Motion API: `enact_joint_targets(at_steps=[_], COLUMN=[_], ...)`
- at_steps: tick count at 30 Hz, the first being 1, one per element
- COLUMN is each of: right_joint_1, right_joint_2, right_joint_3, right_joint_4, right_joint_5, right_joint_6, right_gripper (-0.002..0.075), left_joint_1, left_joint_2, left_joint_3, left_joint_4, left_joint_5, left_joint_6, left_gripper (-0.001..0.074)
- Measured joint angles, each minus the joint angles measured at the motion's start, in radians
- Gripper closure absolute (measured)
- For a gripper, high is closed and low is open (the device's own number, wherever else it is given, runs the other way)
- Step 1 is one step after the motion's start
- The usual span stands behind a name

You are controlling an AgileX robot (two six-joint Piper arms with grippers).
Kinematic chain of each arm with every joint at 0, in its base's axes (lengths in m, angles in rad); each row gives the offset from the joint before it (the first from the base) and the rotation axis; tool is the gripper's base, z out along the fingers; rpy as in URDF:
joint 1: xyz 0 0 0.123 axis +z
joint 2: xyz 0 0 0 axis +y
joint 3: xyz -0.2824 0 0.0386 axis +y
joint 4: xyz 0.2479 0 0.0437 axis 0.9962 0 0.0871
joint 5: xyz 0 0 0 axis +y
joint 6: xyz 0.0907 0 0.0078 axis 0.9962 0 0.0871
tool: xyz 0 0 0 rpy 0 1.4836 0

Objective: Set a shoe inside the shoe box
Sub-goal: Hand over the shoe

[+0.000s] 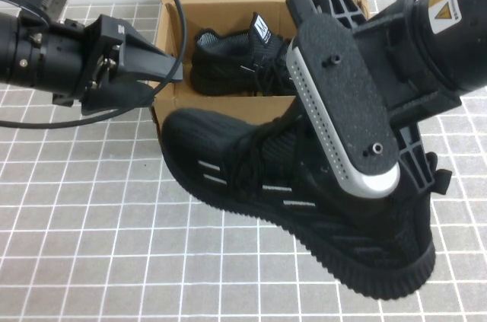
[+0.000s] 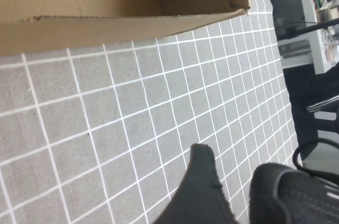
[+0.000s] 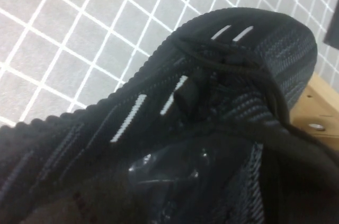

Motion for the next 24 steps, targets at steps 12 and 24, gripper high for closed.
enact_joint_targets(at_steps=[12, 24], right_joint_1=[0.000, 0.000], right_joint_2=[-0.004, -0.004], right_joint_3=[0.000, 0.000], right_joint_4=[0.000, 0.000], right_joint_5=[-0.060, -0.116], right_joint_6=[-0.003, -0.005], right_gripper=[0.0732, 0.0732], left_joint_1=[0.000, -0.101], left_joint_2=[0.000, 0.000], left_joint_3=[0.000, 0.000], left_joint_4=[-0.023, -0.018], left_joint_5=[0.000, 0.000], left_joint_6=[-0.077, -0.121], left_gripper=[0.0264, 0.0272])
